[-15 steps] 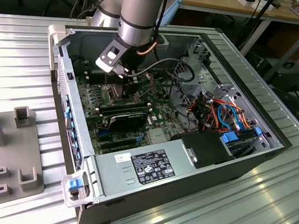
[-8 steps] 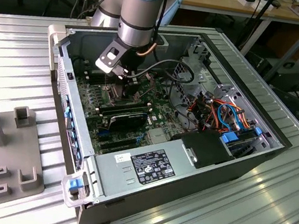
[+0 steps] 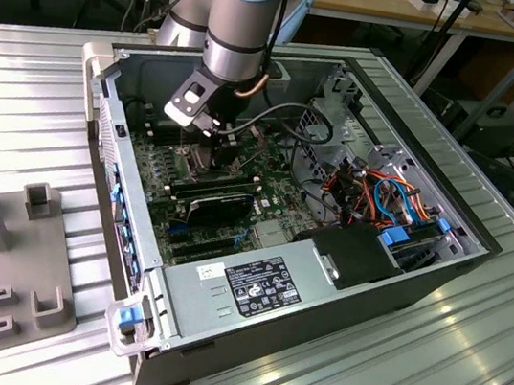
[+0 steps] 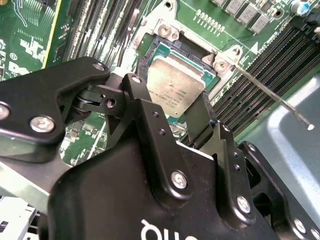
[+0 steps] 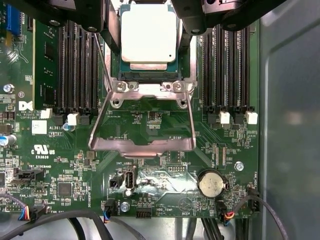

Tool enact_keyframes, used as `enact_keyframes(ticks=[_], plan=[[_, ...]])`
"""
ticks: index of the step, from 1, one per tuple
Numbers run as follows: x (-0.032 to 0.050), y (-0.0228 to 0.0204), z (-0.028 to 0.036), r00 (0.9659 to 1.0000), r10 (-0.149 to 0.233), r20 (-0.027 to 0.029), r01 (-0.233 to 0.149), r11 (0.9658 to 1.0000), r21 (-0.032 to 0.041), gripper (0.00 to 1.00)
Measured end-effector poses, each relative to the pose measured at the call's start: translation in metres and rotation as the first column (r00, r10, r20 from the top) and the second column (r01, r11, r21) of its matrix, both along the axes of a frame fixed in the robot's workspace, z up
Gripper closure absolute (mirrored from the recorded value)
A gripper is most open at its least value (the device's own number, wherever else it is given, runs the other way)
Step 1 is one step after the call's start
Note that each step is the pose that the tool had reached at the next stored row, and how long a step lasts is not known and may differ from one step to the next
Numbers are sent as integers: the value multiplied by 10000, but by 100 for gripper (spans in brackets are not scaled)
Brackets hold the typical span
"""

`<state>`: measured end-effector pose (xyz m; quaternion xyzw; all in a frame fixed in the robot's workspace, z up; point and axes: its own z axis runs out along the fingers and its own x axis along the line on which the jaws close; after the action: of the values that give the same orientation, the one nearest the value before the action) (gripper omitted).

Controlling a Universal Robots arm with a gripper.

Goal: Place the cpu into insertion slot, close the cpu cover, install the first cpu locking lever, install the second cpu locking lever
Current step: 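Place the cpu into insertion slot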

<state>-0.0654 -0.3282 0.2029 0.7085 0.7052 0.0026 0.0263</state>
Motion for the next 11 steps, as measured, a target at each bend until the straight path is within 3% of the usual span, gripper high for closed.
enact_keyframes(ticks=[11], plan=[[20,-1,-69,10000,1,-1,-1,10000,-1,45]])
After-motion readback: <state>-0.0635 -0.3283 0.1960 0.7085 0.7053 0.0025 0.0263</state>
